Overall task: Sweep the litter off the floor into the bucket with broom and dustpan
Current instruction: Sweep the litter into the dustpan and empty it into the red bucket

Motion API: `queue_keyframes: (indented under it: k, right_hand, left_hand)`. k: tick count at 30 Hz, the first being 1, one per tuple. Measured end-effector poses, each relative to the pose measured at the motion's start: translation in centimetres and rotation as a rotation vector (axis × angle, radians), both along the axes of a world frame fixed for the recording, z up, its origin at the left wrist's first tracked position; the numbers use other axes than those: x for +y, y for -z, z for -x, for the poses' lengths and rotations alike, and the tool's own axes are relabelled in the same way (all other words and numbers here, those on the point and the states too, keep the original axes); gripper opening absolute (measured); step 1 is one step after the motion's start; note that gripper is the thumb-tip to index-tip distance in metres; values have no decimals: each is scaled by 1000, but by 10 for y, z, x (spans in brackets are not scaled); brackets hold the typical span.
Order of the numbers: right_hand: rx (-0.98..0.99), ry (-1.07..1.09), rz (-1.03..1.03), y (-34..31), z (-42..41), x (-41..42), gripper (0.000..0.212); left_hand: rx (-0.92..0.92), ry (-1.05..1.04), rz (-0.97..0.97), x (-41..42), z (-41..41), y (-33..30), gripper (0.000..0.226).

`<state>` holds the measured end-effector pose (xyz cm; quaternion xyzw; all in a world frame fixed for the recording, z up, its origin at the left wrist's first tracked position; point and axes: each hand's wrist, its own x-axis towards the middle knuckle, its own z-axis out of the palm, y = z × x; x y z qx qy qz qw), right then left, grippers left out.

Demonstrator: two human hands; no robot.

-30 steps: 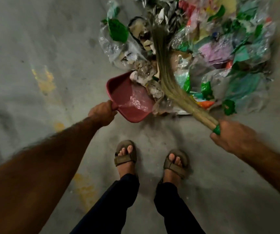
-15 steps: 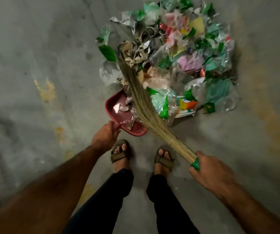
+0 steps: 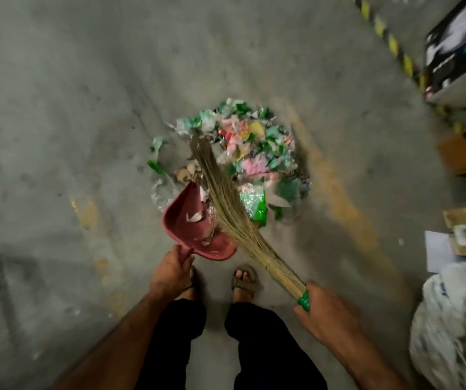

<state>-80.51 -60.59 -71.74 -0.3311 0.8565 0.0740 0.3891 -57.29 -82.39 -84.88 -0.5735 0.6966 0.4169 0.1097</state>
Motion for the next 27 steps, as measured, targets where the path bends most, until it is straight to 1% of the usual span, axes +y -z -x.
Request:
queue_keyframes:
  k: [5,10,13,18,23,27]
  right_hand:
    - [11,23,26,-72,-4,6,23]
    - [24,27,54,-121,-17,13,23]
    - [31,13,48,-139,-27,17,28]
    - [65,25,27,-161,-57,13,24]
    - [97,106,10,-178,-113,0,31]
    - [142,192,38,-193,-168,-18,25]
  left_hand:
    - [-2,9,32,1,6,-72,24]
    - [-27,90,114,-7,-2,-117,25]
    - [-15,117,140,-15,-12,-132,25]
    - [82,194,196,-36,-34,-154,23]
    - [148,283,254,-63,-64,-177,23]
    - [172,339,262,-85,-91,-197,25]
